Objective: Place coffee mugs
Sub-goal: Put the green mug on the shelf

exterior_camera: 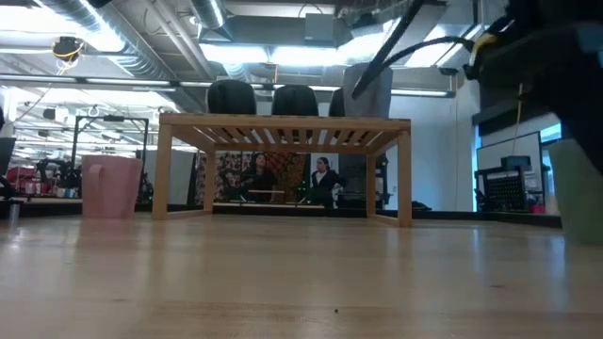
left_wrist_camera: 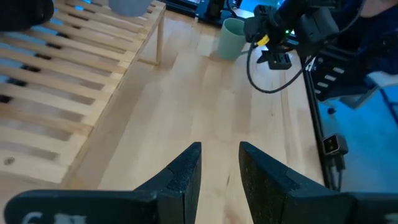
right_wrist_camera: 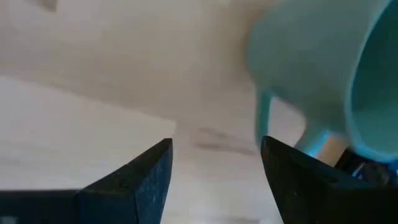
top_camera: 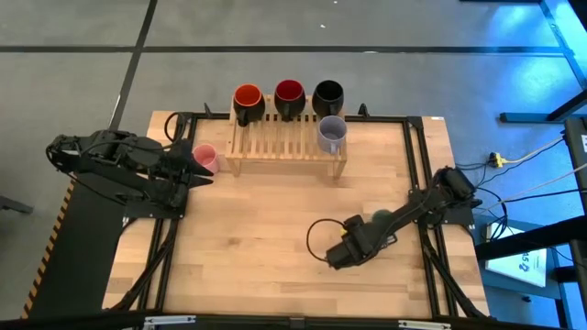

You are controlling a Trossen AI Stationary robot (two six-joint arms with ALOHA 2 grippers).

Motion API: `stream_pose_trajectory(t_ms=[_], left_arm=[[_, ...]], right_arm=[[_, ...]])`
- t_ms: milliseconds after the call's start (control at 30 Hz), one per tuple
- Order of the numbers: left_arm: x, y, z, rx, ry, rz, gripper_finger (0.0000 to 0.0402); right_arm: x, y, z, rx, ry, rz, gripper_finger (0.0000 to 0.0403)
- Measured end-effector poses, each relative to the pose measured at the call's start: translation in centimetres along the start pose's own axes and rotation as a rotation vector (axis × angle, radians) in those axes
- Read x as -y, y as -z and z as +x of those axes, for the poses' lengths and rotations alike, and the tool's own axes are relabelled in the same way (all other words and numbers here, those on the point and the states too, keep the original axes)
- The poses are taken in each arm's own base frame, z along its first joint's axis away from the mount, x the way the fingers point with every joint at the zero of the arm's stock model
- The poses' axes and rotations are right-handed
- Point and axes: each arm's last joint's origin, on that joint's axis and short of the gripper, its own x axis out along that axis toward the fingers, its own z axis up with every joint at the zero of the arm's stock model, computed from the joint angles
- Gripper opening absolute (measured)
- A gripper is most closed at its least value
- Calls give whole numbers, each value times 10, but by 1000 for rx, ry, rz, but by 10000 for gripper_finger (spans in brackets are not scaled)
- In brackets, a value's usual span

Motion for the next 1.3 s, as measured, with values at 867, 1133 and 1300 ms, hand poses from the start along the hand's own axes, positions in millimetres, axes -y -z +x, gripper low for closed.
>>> stream_pose_trajectory(t_ms=[867, 1133, 1300], left_arm=[[-1, 0, 0, 10, -25, 29, 102], [-1, 0, 0, 10, -25, 29, 102], [-1, -1, 0, 20, -48, 28, 102]], right_arm=[[24, 46, 20, 260, 28, 429, 232], [23, 31, 34, 285, 24, 458, 223], [25, 31, 36, 279, 41, 456, 158]])
